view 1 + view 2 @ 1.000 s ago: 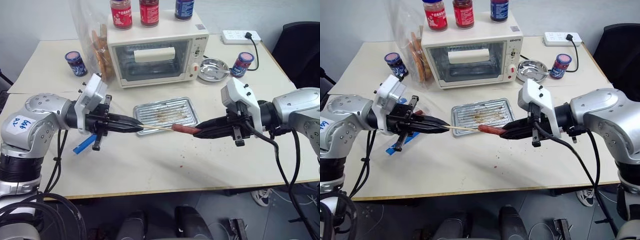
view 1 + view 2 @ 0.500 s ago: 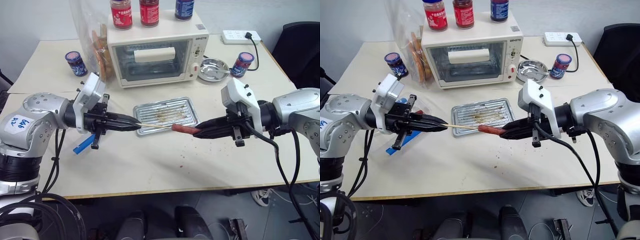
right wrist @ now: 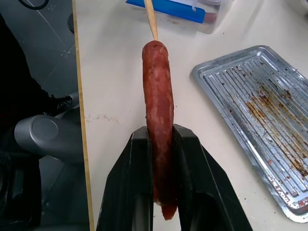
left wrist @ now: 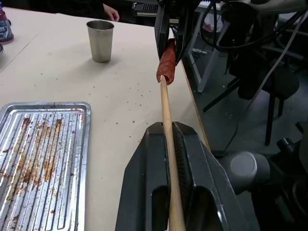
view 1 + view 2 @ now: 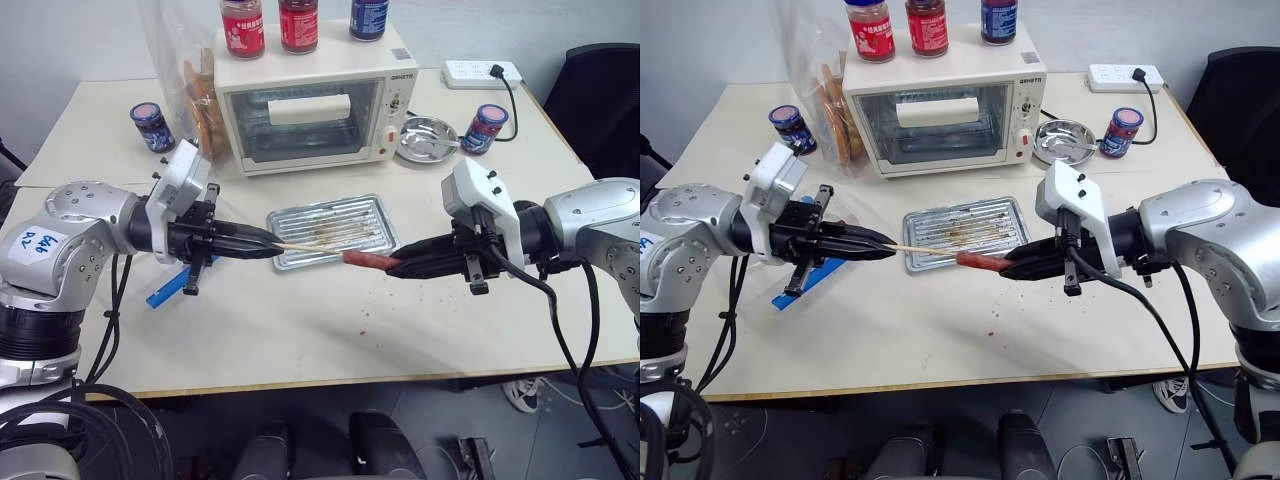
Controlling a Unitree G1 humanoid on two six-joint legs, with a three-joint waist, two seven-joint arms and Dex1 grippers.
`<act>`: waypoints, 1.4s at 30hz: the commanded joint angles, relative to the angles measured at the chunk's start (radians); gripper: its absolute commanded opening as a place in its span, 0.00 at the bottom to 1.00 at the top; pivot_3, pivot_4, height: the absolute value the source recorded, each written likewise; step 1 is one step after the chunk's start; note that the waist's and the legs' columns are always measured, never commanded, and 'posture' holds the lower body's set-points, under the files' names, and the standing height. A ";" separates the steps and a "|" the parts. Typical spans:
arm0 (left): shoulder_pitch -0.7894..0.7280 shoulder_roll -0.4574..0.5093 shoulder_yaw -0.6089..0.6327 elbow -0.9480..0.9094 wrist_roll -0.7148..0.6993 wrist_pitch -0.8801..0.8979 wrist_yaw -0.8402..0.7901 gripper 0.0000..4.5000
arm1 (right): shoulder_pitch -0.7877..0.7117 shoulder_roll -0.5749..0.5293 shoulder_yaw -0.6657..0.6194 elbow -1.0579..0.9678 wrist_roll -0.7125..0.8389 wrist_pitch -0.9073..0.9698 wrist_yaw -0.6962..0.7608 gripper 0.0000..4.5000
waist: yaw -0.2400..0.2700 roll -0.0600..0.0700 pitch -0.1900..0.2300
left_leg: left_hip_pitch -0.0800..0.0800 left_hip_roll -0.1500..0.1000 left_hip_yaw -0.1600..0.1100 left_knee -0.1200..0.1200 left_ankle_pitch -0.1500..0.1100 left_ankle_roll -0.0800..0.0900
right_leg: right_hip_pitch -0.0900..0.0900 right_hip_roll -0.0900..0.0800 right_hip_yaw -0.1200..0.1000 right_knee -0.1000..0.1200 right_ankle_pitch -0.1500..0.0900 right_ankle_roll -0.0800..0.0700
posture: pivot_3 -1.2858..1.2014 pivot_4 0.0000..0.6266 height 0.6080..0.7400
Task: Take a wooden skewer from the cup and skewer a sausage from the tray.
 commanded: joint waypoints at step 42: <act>-0.040 -0.103 -0.021 -0.021 0.009 0.006 0.000 0.00 | -0.095 0.067 0.057 -0.014 0.034 0.013 -0.055 0.24 | 0.000 0.000 0.000 | 0.000 0.000 0.000 0.002 0.000 0.000 | 0.000 0.000 0.000 0.000 0.000 0.000 | 0.52 0.24 1.00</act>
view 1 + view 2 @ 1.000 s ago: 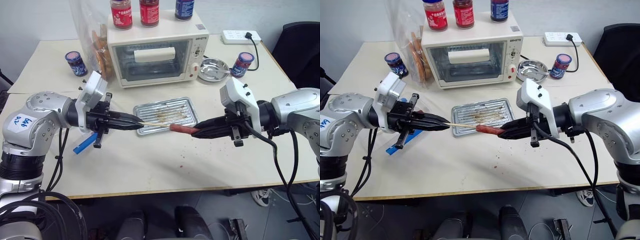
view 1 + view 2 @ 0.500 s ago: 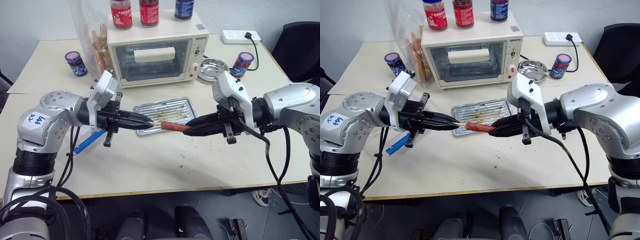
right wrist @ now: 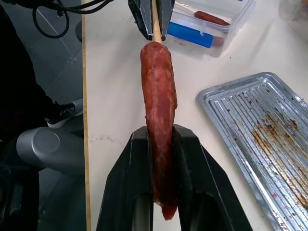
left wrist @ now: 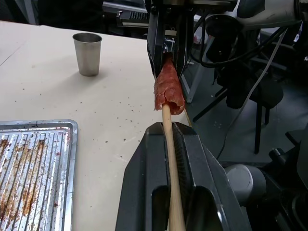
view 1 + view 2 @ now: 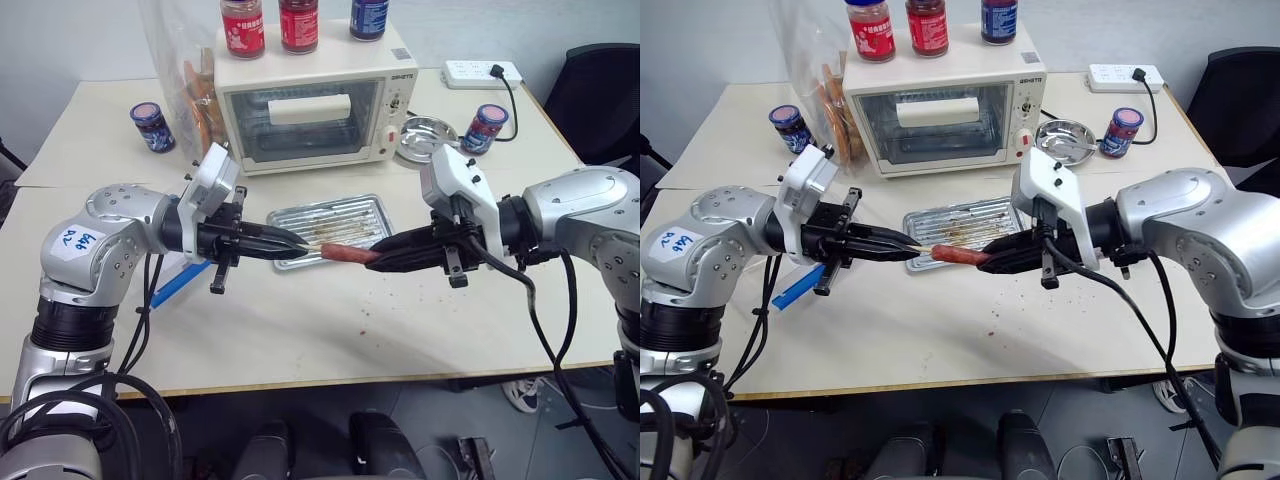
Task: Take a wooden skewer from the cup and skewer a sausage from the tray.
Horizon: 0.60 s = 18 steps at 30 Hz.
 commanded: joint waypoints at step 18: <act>0.314 0.025 0.324 -0.187 -0.124 0.095 0.258 0.00 | -0.076 -0.033 -0.112 0.081 0.028 0.005 -0.013 0.76 | -0.004 0.000 0.000 | 0.001 0.000 0.000 -0.001 0.000 0.000 | 0.000 0.000 0.001 0.000 0.000 0.000 | 0.52 0.24 1.00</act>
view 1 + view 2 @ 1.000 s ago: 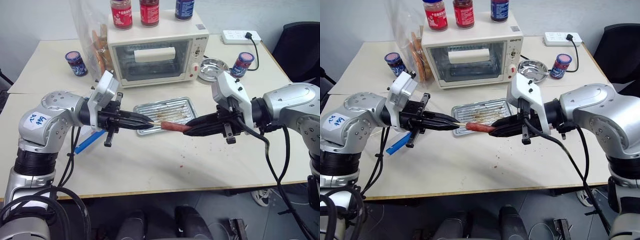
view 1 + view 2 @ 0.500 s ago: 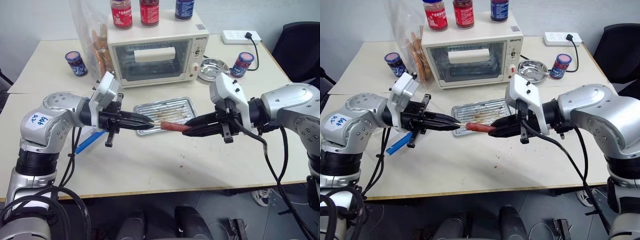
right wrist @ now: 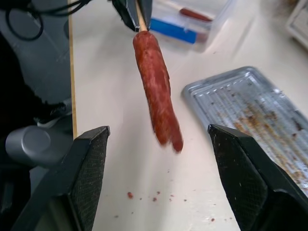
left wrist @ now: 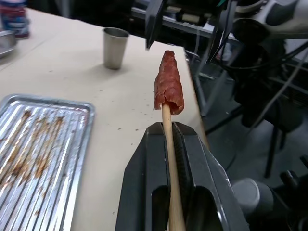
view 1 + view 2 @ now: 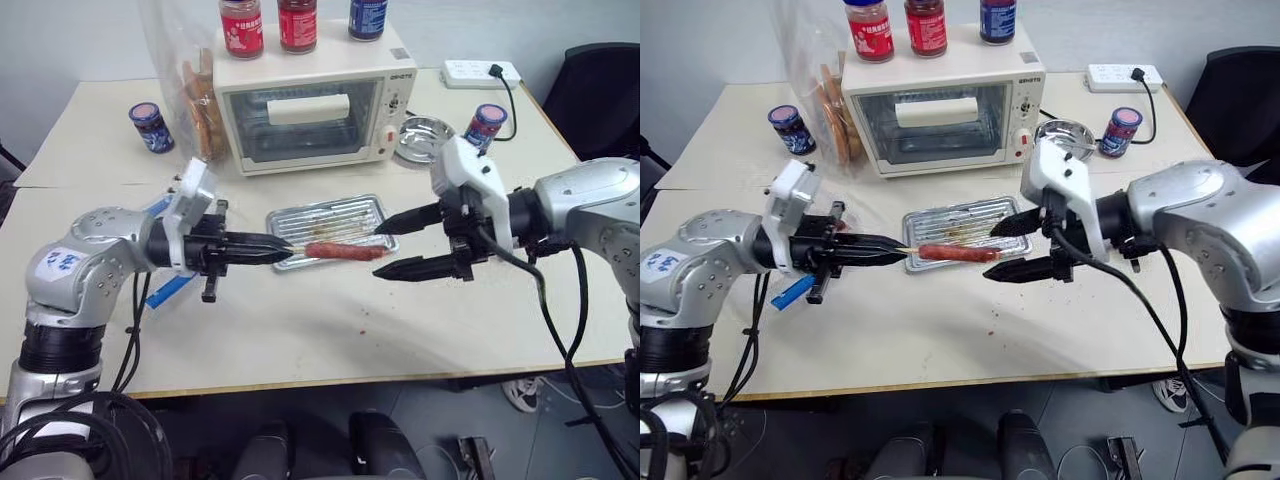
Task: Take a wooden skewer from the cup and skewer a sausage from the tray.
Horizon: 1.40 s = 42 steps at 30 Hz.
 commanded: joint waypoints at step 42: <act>0.741 0.062 0.846 -0.081 -0.109 -0.034 0.368 0.45 | -0.010 0.116 -0.085 0.054 0.125 0.004 -0.146 1.00 | -0.001 -0.001 -0.001 | 0.000 0.001 0.000 -0.004 0.000 0.000 | 0.001 -0.001 0.001 -0.005 0.000 0.000 | 0.52 0.24 1.00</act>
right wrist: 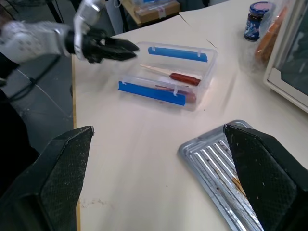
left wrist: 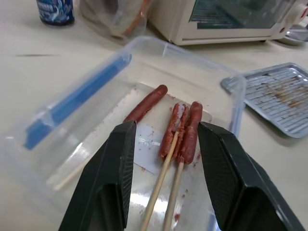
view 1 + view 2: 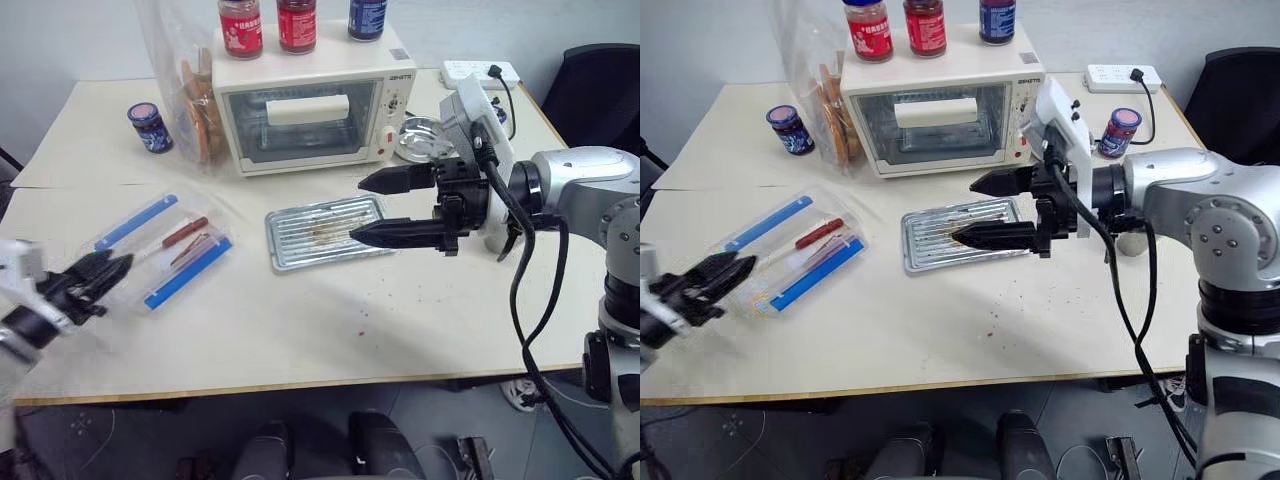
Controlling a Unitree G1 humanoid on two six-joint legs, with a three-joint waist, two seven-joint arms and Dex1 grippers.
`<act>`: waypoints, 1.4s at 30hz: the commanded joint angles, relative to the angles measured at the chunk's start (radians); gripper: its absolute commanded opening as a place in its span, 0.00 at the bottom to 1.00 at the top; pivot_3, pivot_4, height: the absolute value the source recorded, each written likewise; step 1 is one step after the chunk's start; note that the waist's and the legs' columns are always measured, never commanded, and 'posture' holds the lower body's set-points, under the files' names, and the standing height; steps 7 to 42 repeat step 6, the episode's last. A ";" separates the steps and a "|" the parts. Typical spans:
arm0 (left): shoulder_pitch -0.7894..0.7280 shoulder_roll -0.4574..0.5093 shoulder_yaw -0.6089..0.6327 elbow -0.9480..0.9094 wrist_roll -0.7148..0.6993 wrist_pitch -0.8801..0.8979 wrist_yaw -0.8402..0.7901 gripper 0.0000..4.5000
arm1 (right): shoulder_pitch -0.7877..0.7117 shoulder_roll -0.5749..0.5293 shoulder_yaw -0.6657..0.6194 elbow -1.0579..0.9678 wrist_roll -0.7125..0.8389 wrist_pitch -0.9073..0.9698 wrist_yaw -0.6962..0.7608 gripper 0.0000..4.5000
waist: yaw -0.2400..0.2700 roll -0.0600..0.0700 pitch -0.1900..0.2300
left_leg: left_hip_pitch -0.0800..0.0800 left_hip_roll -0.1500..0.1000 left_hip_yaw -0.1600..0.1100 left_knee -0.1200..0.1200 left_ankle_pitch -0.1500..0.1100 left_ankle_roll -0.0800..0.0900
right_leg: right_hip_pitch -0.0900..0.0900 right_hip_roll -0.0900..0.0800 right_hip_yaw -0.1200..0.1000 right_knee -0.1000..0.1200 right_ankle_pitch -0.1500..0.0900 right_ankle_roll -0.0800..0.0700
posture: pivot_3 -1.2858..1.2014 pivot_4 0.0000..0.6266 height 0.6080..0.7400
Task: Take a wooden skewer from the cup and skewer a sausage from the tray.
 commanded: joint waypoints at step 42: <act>0.264 0.106 0.351 0.025 -0.061 0.046 -0.224 0.45 | 0.027 -0.018 0.018 0.024 -0.066 -0.086 0.078 1.00 | 0.003 0.000 0.000 | 0.001 0.000 0.001 -0.001 0.000 0.000 | 0.001 0.000 0.000 -0.001 0.000 -0.001 | 0.52 0.24 1.00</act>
